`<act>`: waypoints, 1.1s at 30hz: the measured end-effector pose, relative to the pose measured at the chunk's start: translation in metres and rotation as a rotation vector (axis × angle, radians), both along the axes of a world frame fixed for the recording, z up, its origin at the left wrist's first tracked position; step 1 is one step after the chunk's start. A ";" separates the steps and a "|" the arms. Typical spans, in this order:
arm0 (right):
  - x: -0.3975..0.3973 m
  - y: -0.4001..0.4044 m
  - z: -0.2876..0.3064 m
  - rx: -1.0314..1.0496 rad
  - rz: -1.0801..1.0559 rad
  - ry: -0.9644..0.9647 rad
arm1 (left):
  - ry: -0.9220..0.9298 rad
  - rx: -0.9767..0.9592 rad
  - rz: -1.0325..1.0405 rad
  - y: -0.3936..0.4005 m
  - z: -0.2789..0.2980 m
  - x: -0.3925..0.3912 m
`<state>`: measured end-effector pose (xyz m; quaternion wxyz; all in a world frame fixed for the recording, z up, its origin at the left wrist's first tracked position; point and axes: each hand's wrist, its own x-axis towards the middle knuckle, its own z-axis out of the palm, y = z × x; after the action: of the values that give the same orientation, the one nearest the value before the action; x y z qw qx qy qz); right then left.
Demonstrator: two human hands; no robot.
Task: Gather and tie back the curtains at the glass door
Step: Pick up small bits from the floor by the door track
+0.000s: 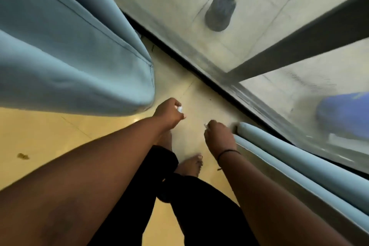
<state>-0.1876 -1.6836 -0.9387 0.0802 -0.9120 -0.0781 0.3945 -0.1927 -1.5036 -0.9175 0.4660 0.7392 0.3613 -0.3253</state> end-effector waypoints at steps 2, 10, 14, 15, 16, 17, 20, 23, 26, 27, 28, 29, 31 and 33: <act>-0.022 -0.012 0.041 0.011 0.036 0.067 | 0.026 0.017 -0.028 -0.007 0.040 -0.021; -0.094 -0.072 0.253 0.094 -0.029 -0.035 | -0.106 -0.092 -0.188 -0.037 0.254 -0.101; -0.141 -0.097 0.305 0.048 -0.176 -0.151 | -0.198 -0.110 -0.253 -0.055 0.311 -0.133; -0.158 -0.103 0.317 0.043 -0.204 -0.177 | -0.216 -0.114 -0.289 -0.062 0.324 -0.142; -0.174 -0.108 0.328 0.050 -0.229 -0.201 | -0.231 -0.118 -0.321 -0.068 0.336 -0.150; -0.193 -0.114 0.340 0.057 -0.261 -0.219 | -0.241 -0.108 -0.361 -0.074 0.349 -0.159; -0.250 -0.137 0.370 0.071 -0.301 -0.249 | -0.276 -0.073 -0.395 -0.092 0.379 -0.192; -0.303 -0.172 0.401 0.056 -0.305 -0.290 | -0.260 -0.104 -0.441 -0.119 0.408 -0.228; -0.344 -0.216 0.428 -0.006 -0.372 -0.308 | -0.266 -0.132 -0.548 -0.161 0.432 -0.258; -0.358 -0.236 0.435 -0.020 -0.437 -0.333 | -0.269 -0.145 -0.573 -0.183 0.438 -0.268; -0.372 -0.256 0.442 -0.028 -0.498 -0.358 | -0.272 -0.156 -0.600 -0.205 0.443 -0.277; -0.384 -0.275 0.448 -0.037 -0.545 -0.368 | -0.281 -0.158 -0.629 -0.226 0.446 -0.285; -0.424 -0.324 0.460 -0.042 -0.637 -0.364 | -0.303 -0.174 -0.728 -0.287 0.453 -0.307; -0.474 -0.378 0.463 -0.023 -0.757 -0.364 | -0.314 -0.189 -0.831 -0.359 0.455 -0.332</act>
<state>-0.6612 -2.0619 -0.4758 0.1941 -0.9321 0.2540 0.1706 -0.5249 -1.8623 -0.4627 0.4106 0.8161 -0.0725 -0.4002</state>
